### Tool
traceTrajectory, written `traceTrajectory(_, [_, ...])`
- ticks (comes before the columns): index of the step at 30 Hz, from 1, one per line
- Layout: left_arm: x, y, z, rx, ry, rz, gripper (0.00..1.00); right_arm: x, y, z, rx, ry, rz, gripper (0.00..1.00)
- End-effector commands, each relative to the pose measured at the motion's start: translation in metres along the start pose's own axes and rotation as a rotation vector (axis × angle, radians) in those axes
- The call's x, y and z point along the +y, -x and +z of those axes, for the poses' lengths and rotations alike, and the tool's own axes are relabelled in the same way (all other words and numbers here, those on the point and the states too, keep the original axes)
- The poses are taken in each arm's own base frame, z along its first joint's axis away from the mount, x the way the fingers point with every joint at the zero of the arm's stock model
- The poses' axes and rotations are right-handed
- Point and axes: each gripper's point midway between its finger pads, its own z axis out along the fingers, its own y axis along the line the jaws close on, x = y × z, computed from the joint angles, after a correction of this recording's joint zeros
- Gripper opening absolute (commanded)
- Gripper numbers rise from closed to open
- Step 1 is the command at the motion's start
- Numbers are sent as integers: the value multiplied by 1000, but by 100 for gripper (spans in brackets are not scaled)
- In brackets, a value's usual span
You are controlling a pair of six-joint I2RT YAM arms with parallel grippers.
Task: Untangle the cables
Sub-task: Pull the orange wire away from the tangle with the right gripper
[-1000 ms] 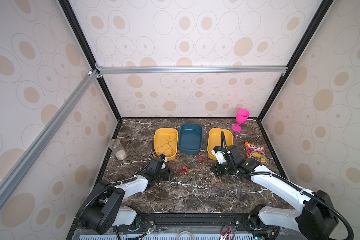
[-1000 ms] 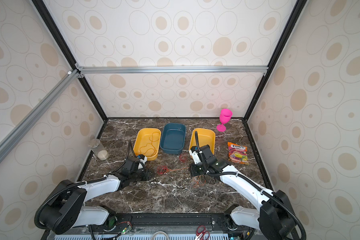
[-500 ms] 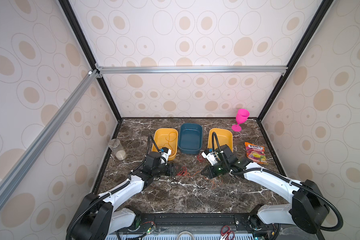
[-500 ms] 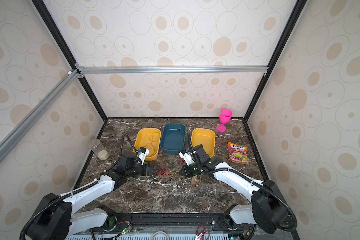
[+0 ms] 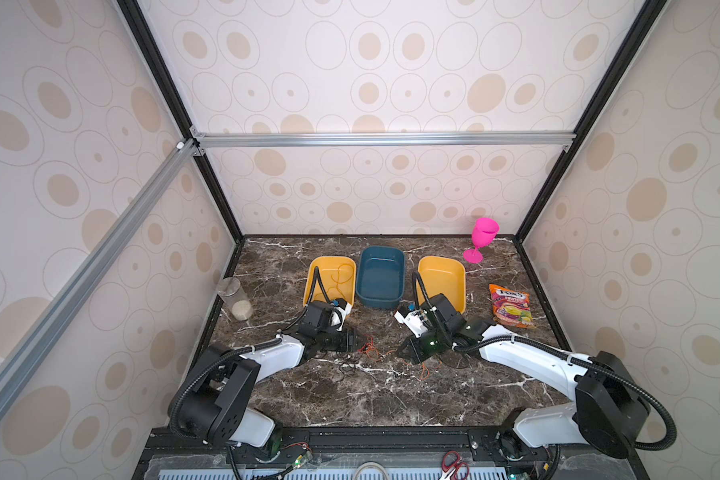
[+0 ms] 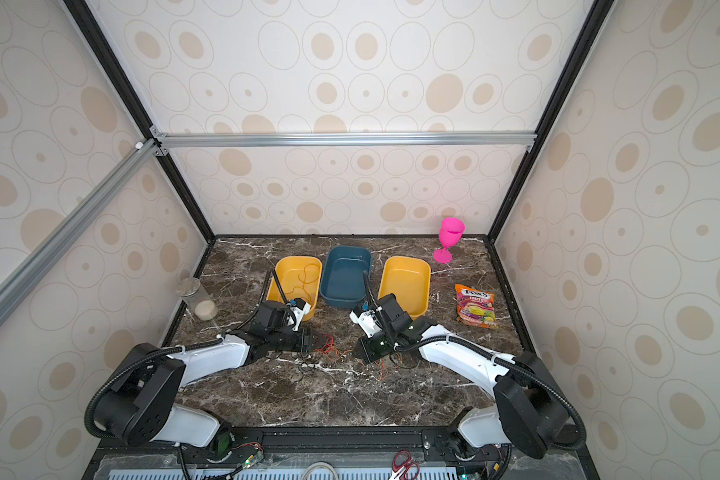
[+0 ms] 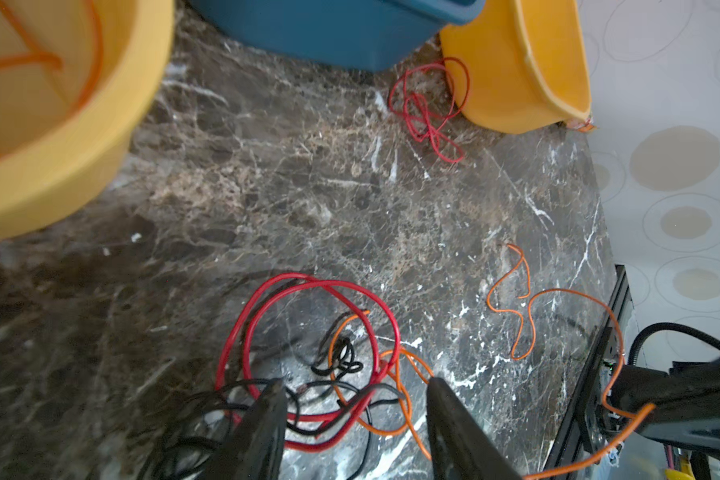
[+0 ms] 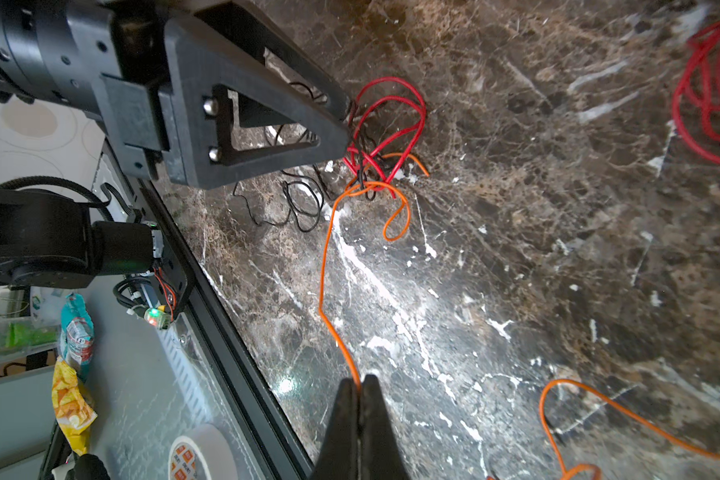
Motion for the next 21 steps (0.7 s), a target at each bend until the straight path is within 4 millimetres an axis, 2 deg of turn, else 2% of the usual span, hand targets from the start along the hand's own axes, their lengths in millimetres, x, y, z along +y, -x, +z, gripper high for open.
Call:
traceTrajectory(1, [-7,5,7,-1,-11,64,53,1,3,2,-1,-13,-20,0])
traceTrajectory(3, [-5,-1,12,11,-6,59,51,1,3,4,1,-11,-17,0])
traceTrajectory(6, [-4,-5,16,18,-2,46,43,2,2,6,15,-10,-20,0])
traceTrajectory(11, [4,-13,21,34,27,30,20,-1,-3,8,47,-37,-46,0])
traceTrajectory(15, [1,-9,18,14,15,26,0,-6,-5,9,57,-64,-52,0])
traceTrajectory(21, [-7,7,5,-58,25,17,0,-19,-8,4,51,-143,-52,0])
